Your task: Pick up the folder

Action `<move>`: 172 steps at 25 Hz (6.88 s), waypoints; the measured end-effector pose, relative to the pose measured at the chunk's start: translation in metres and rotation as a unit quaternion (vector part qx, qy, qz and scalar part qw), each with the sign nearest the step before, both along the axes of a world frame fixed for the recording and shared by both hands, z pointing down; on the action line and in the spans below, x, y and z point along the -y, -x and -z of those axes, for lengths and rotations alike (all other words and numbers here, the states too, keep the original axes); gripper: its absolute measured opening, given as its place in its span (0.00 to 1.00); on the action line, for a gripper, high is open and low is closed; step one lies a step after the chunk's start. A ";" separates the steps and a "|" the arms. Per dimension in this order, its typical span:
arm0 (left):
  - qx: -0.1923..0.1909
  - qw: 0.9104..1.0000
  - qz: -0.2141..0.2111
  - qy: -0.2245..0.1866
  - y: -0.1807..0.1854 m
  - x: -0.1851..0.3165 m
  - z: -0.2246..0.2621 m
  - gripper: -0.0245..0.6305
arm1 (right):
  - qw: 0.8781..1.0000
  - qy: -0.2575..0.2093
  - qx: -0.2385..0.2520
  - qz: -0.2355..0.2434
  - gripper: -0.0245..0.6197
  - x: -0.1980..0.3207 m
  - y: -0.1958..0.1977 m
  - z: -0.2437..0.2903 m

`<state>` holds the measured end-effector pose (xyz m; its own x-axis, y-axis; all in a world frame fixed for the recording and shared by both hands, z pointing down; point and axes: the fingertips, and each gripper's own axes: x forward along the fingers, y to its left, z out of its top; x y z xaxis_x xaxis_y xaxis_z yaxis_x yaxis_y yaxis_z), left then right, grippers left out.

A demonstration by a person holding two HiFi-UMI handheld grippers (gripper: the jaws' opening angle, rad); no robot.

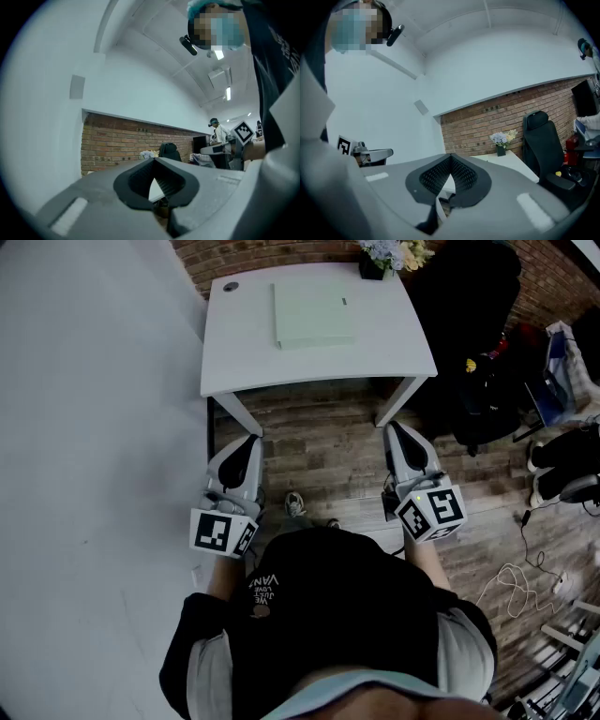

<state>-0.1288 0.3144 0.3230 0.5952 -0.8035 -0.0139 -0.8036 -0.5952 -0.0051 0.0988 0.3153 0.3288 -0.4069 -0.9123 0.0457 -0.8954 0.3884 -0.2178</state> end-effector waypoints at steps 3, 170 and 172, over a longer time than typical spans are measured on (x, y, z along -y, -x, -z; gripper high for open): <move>0.002 1.000 -0.003 0.000 0.002 0.008 -0.001 0.04 | 1.000 -0.005 0.020 -0.002 0.03 0.007 0.000 0.002; 0.006 0.983 0.038 0.180 -0.033 0.491 -0.156 0.04 | 0.986 0.166 0.006 0.013 0.04 0.505 -0.033 -0.145; 0.009 0.981 0.044 0.189 -0.033 0.492 -0.164 0.04 | 0.985 0.172 -0.002 0.017 0.04 0.508 -0.032 -0.154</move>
<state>-0.0962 -0.1771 0.4875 0.5211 -0.7974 0.3042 -0.8535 -0.4858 0.1885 0.1310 -0.1926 0.4833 -0.4364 -0.8283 0.3514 -0.8842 0.3224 -0.3381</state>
